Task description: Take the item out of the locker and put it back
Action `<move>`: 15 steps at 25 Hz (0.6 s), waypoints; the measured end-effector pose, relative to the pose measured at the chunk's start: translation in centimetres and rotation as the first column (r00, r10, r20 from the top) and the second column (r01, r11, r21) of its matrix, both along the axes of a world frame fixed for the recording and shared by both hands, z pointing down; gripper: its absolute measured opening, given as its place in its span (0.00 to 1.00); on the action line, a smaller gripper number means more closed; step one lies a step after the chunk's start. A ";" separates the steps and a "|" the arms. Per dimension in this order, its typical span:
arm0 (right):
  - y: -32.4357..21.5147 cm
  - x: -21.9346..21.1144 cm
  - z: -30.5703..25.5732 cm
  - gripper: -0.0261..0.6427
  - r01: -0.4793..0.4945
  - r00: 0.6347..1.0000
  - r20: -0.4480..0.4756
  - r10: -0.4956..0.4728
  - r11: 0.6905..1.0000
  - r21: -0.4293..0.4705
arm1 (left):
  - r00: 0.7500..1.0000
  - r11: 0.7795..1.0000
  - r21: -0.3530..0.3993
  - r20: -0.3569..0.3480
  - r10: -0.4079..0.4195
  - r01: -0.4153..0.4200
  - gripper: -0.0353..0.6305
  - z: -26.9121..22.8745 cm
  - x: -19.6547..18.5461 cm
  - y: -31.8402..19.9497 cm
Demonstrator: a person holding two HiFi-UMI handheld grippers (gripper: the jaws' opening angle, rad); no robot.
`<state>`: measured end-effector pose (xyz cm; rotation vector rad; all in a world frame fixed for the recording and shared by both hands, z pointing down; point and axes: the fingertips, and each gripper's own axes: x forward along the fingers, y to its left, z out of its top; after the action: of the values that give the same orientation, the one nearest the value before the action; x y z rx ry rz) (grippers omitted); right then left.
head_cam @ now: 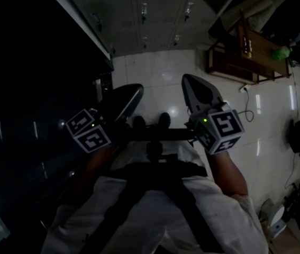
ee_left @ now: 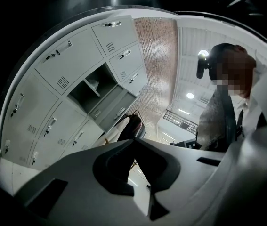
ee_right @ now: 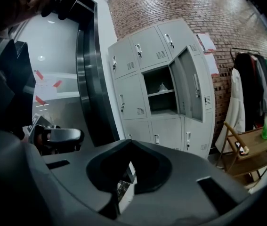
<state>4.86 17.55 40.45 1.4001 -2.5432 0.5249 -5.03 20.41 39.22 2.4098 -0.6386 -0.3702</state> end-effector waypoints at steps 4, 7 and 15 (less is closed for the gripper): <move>-0.1 0.1 0.1 0.02 -0.001 1.000 -0.003 0.001 1.000 0.002 | 1.000 1.000 -0.006 0.003 0.008 -0.008 0.04 0.1 0.2 0.0; 0.0 0.1 0.2 0.02 0.002 1.000 -0.006 -0.002 1.000 0.003 | 1.000 1.000 -0.008 0.003 0.014 -0.014 0.04 0.2 0.3 0.0; 0.0 0.0 0.4 0.02 0.001 1.000 -0.012 -0.001 1.000 -0.011 | 0.999 0.999 -0.012 0.007 0.033 -0.033 0.04 0.3 0.8 -0.1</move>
<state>4.89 17.52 40.82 1.3943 -2.5276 0.5277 -4.28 20.28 39.52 2.4085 -0.6014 -0.3426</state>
